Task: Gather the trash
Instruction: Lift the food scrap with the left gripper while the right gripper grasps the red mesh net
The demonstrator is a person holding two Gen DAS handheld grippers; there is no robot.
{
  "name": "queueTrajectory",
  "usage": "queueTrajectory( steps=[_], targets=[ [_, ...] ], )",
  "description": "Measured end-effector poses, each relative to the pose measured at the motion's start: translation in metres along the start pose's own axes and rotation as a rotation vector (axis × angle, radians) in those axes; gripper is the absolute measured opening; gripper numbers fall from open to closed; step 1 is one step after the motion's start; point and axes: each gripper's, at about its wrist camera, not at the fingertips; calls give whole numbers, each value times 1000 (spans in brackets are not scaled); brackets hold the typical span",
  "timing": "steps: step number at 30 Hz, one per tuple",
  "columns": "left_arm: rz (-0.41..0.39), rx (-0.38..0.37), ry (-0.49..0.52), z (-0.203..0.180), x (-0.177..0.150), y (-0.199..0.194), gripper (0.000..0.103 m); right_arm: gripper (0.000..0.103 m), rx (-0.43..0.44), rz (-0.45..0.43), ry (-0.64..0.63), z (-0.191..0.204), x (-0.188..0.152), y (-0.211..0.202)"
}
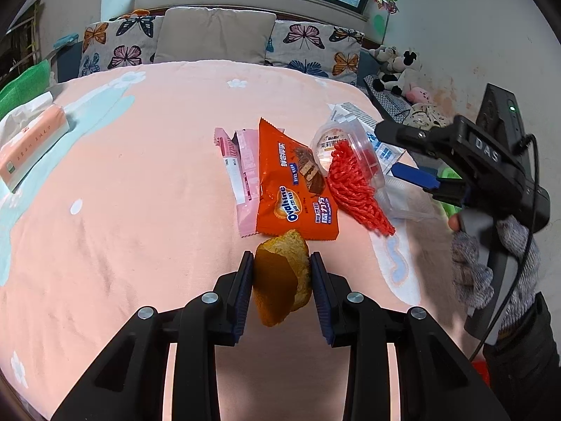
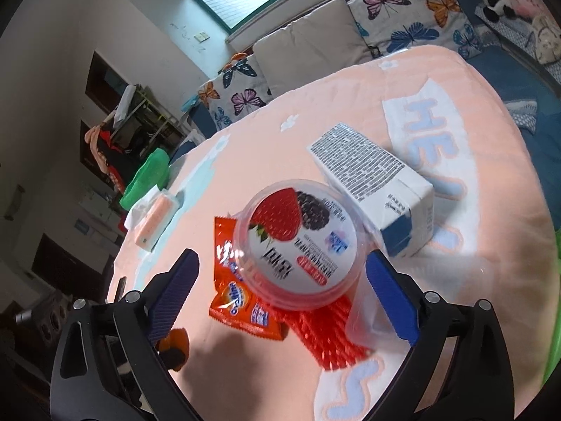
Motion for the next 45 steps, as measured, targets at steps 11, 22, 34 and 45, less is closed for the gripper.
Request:
queueTrajectory(
  steps=[11,22,34,45],
  targets=[
    [12,-9,-2,1,-1,6,32,98,12,19,44,-12,8,9],
    [12,-13,-5,1,-1,5,32,99,58,40,96,-22,10,13],
    [4,-12,-8,3,-1,2,32,99,95,67,61,-8,9,16],
    [-1,-6,-27,8,-1,-2,32,99,85,54,-37,13,4,15]
  ],
)
Point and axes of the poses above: each gripper's, at about its wrist camera, not at the fingertips, and y roughly the way its jaws point, z to its left, x to its top, and after that the axes turned 5 degrees about x, right-handed
